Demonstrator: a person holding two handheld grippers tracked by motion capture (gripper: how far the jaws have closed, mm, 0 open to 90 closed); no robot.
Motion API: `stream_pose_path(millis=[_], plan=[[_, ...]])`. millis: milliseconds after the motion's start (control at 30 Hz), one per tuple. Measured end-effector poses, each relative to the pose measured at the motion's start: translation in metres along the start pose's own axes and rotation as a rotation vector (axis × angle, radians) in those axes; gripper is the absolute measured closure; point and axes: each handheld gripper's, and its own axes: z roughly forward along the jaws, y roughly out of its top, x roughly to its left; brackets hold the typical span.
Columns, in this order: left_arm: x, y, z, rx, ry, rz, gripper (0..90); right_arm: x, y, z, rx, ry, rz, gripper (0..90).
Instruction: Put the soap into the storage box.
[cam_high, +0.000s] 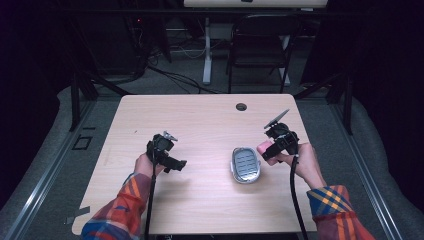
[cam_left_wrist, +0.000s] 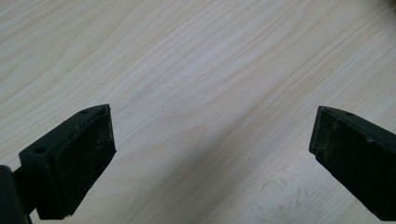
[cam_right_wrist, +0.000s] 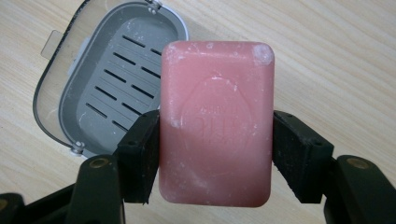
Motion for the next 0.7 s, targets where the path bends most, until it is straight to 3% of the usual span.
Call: stream_pose_path(millis=[200,633,700], plan=[[-0.001,0.0,0.0,0.002,-0.005,0.002,0.3,0.005,0.004,0.001,0.006,0.003,-0.011,37.0],[-0.004,0.004,0.003,-0.001,-0.005,0.021,0.5,0.014,0.004,0.006,0.011,-0.002,0.017,37.0],[-0.005,0.005,0.004,-0.002,-0.002,0.023,0.5,0.014,0.006,0.004,0.035,-0.006,0.002,37.0]])
